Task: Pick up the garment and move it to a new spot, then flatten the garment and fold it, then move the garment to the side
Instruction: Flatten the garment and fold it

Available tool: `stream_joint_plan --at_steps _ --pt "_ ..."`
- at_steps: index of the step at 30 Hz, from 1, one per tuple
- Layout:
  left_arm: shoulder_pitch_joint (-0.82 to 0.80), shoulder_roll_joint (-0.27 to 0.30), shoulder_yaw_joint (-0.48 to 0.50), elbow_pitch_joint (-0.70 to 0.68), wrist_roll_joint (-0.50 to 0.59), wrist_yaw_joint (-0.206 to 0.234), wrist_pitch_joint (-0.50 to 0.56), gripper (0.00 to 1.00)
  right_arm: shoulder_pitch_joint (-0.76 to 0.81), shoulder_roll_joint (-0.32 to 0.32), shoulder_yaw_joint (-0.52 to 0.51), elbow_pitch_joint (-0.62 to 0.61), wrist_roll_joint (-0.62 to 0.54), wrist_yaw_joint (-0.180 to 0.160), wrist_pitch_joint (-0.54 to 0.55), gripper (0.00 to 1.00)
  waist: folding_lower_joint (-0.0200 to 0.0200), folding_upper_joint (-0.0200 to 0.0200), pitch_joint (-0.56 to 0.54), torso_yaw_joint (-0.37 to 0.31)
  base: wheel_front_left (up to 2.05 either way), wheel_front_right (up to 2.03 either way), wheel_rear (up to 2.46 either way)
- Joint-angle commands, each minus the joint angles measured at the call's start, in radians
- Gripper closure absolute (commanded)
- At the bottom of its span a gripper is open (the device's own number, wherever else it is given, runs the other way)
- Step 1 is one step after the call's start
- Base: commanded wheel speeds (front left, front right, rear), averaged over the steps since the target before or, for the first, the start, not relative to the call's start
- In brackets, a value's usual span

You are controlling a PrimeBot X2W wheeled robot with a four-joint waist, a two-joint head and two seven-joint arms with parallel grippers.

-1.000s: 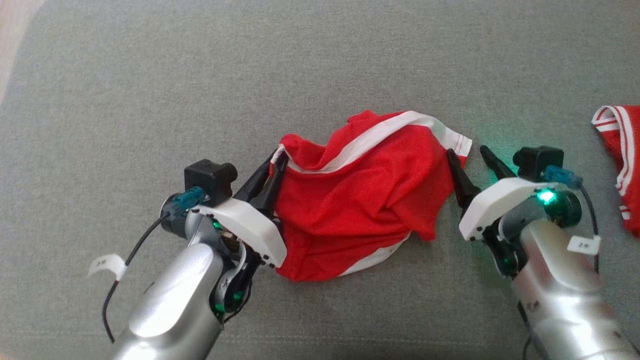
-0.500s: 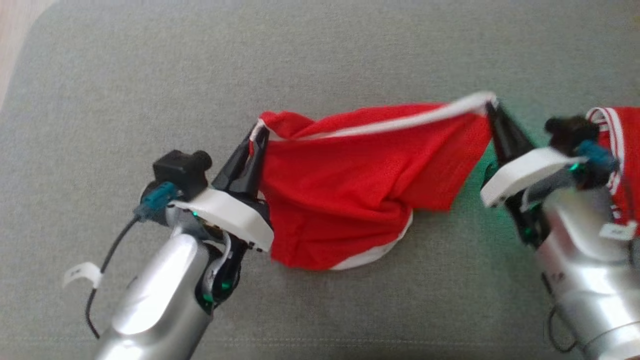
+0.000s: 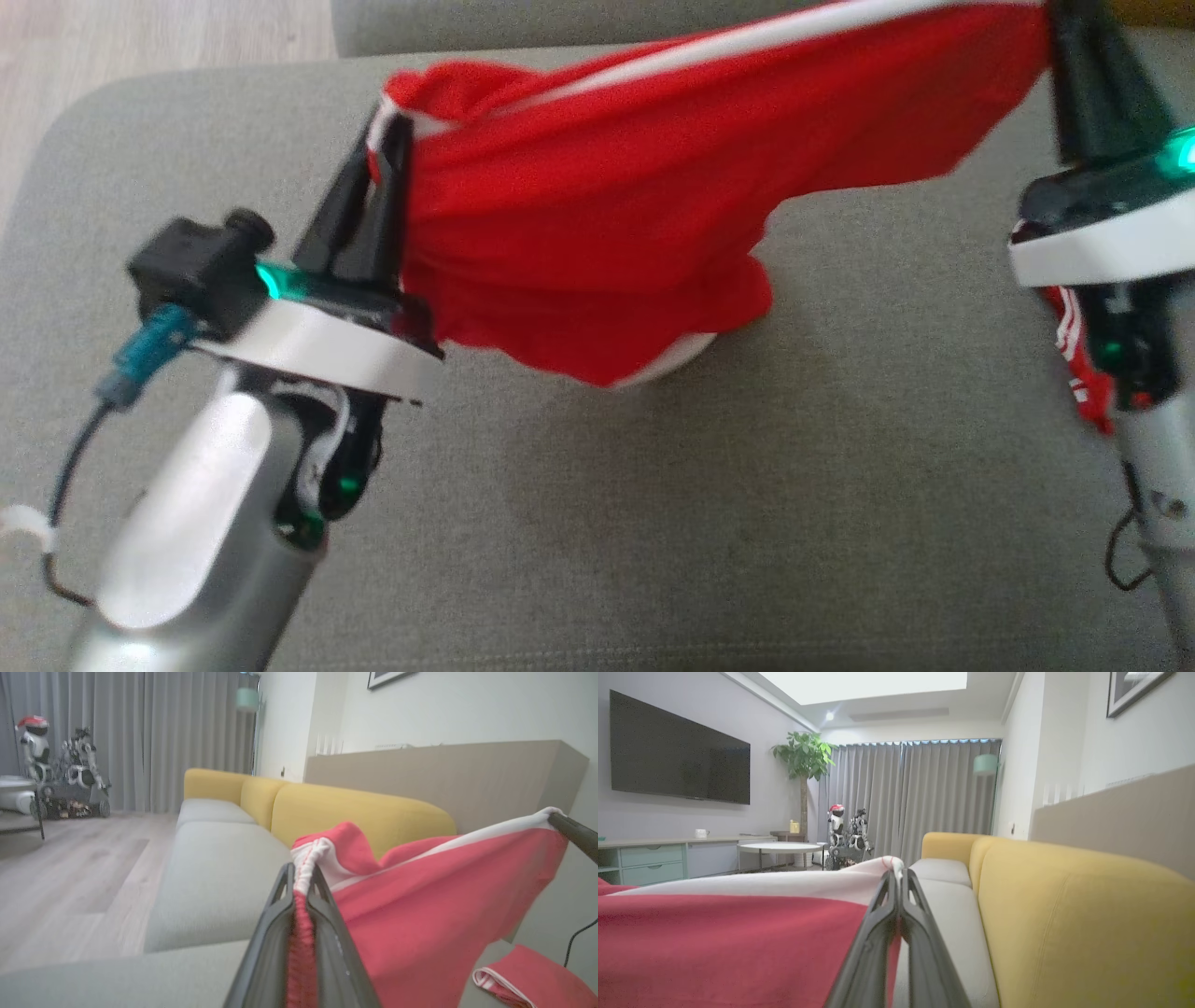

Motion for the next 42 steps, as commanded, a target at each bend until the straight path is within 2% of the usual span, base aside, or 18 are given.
stream_joint_plan --at_steps 1,6,10,17,22,26,31,34,42 --pt "-0.076 0.043 0.068 -0.068 0.017 0.019 0.004 1.0 0.013 -0.014 -0.041 -0.131 -0.022 -0.001 0.049 1.0 0.0 0.0 -0.023 -0.008 0.0 0.0 0.0" --pt "-0.103 0.068 0.084 -0.158 0.043 0.05 0.034 1.0 0.061 -0.002 -0.138 -0.366 -0.069 -0.001 0.181 1.0 0.0 0.0 -0.059 -0.018 0.0 0.0 0.0" --pt "-0.112 0.081 0.095 -0.212 0.052 0.073 0.062 1.0 0.085 0.015 -0.179 -0.47 -0.079 -0.001 0.262 1.0 0.0 0.0 -0.078 -0.025 0.0 0.0 0.0" --pt "-0.116 0.081 0.088 -0.23 0.05 0.082 0.086 1.0 0.112 0.043 -0.192 -0.513 -0.078 -0.001 0.323 1.0 0.0 0.0 -0.087 -0.026 0.0 0.0 0.0" --pt "-0.141 0.063 0.085 -0.194 0.027 0.067 0.081 1.0 0.101 0.054 -0.191 -0.486 -0.064 -0.001 0.343 1.0 0.0 0.0 -0.071 -0.021 0.0 0.0 0.0" --pt "-0.196 0.035 0.083 -0.116 -0.004 0.032 0.065 1.0 0.051 0.06 -0.183 -0.395 -0.034 -0.001 0.337 1.0 0.0 0.0 -0.044 -0.019 0.0 0.0 0.0" --pt "-0.335 -0.002 0.084 0.046 -0.031 -0.033 0.036 1.0 -0.101 0.067 -0.14 -0.195 0.016 -0.001 0.288 1.0 0.0 0.0 0.005 -0.023 0.0 0.0 0.0" --pt "-0.453 -0.032 0.082 0.187 -0.028 -0.072 0.001 1.0 -0.243 0.076 -0.101 -0.042 0.044 -0.001 0.247 1.0 0.0 0.0 0.037 -0.024 0.0 0.0 0.0" --pt "-0.753 -0.13 0.096 0.64 0.009 -0.136 -0.094 1.0 -0.599 0.127 0.04 0.411 0.052 -0.001 0.073 1.0 0.0 0.0 0.105 -0.02 0.0 0.0 0.0"
